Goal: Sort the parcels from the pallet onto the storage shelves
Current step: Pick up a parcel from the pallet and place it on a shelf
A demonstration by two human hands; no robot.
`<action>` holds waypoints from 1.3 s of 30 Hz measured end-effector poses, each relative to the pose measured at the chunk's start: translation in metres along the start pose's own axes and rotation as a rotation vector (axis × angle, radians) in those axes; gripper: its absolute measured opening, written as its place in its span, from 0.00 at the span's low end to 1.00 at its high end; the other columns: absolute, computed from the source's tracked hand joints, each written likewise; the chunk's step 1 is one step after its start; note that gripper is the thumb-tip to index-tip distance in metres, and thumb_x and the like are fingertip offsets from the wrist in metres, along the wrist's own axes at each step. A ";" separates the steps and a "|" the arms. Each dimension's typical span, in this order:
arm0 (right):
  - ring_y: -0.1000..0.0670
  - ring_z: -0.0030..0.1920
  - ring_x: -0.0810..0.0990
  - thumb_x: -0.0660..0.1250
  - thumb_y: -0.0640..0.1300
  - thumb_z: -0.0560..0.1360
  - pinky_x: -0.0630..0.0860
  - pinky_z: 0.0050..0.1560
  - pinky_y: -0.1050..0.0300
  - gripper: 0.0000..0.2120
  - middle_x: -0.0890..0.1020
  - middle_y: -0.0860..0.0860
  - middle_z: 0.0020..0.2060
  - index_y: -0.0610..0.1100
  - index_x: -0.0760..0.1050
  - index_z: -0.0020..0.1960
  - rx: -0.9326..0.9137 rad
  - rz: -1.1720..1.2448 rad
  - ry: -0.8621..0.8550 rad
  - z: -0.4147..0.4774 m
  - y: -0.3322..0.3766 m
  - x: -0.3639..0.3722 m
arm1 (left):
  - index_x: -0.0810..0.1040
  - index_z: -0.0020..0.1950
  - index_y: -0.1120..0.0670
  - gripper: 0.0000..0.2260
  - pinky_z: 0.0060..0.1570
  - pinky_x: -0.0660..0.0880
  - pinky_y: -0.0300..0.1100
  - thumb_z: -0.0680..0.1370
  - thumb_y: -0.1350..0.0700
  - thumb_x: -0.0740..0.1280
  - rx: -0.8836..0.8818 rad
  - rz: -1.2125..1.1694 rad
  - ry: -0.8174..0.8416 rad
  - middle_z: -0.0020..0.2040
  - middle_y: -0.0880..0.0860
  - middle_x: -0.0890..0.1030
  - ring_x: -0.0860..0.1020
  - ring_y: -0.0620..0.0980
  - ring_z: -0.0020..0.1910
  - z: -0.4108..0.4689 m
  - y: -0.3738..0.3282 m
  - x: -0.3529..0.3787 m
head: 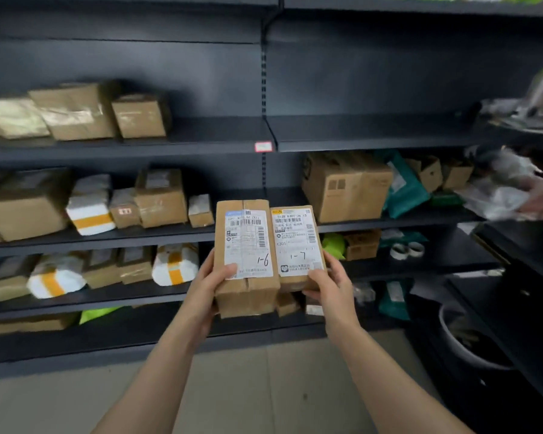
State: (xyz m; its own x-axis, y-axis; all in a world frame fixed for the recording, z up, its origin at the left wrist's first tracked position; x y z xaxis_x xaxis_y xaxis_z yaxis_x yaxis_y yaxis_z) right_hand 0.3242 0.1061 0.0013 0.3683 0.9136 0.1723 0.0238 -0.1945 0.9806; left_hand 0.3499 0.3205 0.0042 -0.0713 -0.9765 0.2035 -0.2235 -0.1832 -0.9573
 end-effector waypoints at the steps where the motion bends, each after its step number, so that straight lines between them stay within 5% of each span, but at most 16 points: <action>1: 0.52 0.51 0.81 0.64 0.36 0.78 0.81 0.49 0.54 0.20 0.81 0.54 0.51 0.54 0.71 0.65 0.006 0.003 0.027 0.010 0.003 0.016 | 0.70 0.68 0.38 0.36 0.43 0.76 0.48 0.60 0.42 0.73 0.007 -0.005 -0.028 0.59 0.48 0.82 0.78 0.54 0.57 0.010 -0.008 -0.011; 14: 0.56 0.49 0.78 0.66 0.40 0.78 0.76 0.43 0.62 0.22 0.77 0.58 0.49 0.52 0.67 0.69 0.091 -0.115 0.192 0.198 -0.034 0.160 | 0.68 0.70 0.41 0.30 0.60 0.73 0.61 0.70 0.46 0.73 -0.055 -0.045 -0.282 0.58 0.51 0.80 0.76 0.57 0.58 0.175 -0.017 -0.104; 20: 0.48 0.59 0.77 0.67 0.41 0.77 0.75 0.63 0.45 0.22 0.77 0.51 0.57 0.50 0.68 0.69 0.151 -0.228 0.187 0.280 -0.076 0.202 | 0.72 0.67 0.41 0.23 0.60 0.72 0.61 0.72 0.49 0.71 -0.115 -0.068 -0.356 0.56 0.50 0.81 0.77 0.55 0.56 0.234 -0.007 -0.136; 26: 0.44 0.58 0.78 0.67 0.41 0.77 0.76 0.62 0.43 0.20 0.79 0.48 0.58 0.49 0.69 0.67 0.230 -0.308 0.145 0.351 -0.120 0.238 | 0.73 0.66 0.43 0.29 0.47 0.77 0.50 0.65 0.46 0.71 -0.122 -0.077 -0.282 0.55 0.48 0.84 0.81 0.53 0.55 0.283 -0.001 -0.154; 34: 0.45 0.58 0.78 0.66 0.42 0.77 0.74 0.64 0.42 0.20 0.79 0.47 0.58 0.48 0.69 0.67 0.303 -0.379 0.156 0.410 -0.160 0.262 | 0.73 0.67 0.47 0.33 0.52 0.76 0.53 0.62 0.46 0.73 -0.109 -0.119 -0.201 0.58 0.53 0.83 0.81 0.55 0.56 0.313 0.000 -0.163; 39: 0.45 0.60 0.77 0.64 0.43 0.79 0.74 0.58 0.52 0.18 0.79 0.47 0.58 0.45 0.70 0.68 0.272 -0.501 0.171 0.418 -0.172 0.261 | 0.73 0.67 0.49 0.34 0.51 0.76 0.53 0.62 0.44 0.72 -0.087 -0.128 -0.216 0.59 0.55 0.82 0.81 0.56 0.57 0.311 0.001 -0.162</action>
State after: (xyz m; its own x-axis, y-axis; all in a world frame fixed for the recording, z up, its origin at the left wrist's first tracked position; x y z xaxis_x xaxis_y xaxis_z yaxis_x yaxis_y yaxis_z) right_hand 0.8048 0.2282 -0.1616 0.0962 0.9580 -0.2703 0.4011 0.2112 0.8913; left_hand 0.6639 0.4434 -0.0936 0.1702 -0.9493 0.2644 -0.3011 -0.3055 -0.9033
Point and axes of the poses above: each hand's wrist, its own z-axis towards the middle knuckle, its own x-axis out of the palm, y = z × x, the point moved 3 cm from there along z, towards the middle knuckle
